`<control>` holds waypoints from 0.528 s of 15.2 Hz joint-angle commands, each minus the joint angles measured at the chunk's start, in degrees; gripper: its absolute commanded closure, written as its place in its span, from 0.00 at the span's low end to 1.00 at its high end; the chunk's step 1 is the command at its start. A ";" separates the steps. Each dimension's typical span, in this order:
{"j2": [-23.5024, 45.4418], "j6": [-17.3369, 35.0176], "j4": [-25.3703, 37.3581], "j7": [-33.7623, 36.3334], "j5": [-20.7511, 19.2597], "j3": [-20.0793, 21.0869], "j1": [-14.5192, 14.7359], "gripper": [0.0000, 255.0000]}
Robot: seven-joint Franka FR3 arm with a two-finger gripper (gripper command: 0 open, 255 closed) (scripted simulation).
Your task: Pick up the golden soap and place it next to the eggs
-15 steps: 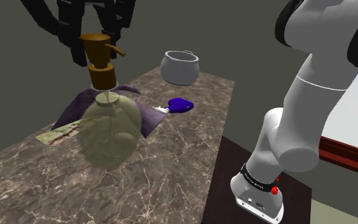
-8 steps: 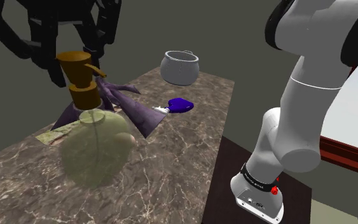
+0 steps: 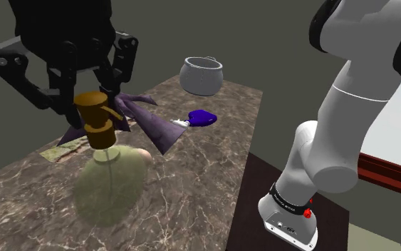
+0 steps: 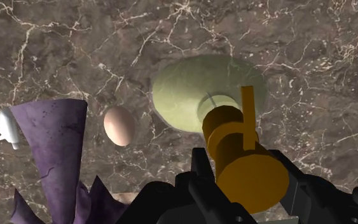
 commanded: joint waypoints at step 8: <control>-2.82 8.21 -10.28 -0.52 1.73 -0.69 -1.00 1.00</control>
